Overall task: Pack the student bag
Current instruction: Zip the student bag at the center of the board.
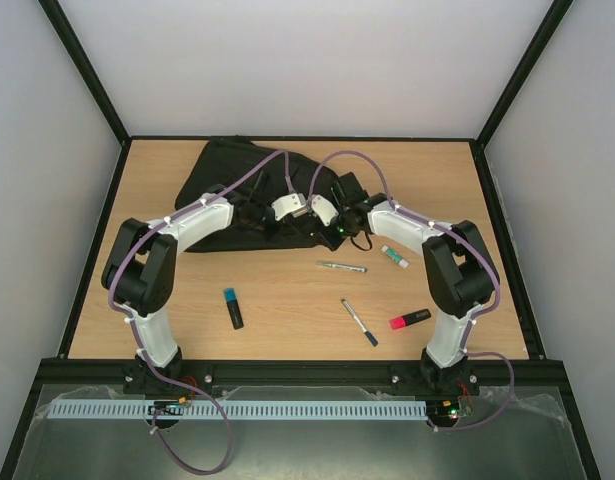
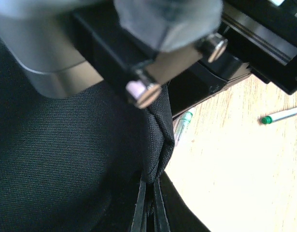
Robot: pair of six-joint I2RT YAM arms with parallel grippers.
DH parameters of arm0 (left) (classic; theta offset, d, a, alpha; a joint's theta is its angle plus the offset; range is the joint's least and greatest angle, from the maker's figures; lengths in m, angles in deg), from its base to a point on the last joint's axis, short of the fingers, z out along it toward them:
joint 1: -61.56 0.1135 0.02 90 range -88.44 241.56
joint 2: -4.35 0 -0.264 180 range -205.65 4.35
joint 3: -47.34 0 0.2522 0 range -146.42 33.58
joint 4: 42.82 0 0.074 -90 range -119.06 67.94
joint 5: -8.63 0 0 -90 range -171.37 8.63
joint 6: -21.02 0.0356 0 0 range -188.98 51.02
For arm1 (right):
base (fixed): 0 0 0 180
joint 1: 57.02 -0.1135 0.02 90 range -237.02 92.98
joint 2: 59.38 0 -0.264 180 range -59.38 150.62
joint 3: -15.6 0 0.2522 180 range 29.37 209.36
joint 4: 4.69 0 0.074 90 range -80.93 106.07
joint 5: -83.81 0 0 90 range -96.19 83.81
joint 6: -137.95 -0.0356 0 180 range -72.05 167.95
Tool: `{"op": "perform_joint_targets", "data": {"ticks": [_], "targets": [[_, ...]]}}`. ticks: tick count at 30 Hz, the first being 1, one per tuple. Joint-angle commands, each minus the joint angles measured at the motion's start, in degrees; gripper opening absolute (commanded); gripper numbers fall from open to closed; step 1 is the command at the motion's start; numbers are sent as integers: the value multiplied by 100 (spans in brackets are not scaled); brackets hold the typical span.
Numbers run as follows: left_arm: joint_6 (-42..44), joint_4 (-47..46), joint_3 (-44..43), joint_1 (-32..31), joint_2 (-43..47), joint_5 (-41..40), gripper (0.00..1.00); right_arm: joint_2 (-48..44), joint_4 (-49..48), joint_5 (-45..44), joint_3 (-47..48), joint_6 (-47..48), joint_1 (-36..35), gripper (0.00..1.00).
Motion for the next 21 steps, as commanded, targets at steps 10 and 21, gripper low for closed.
{"op": "perform_joint_targets", "data": {"ticks": [10,21], "targets": [[88,-94,-136,57,77,92,2,-415,231,14,-251,161,-36,3],[344,99,-50,57,194,47,2,-506,840,-241,-253,798,3,1]]}}
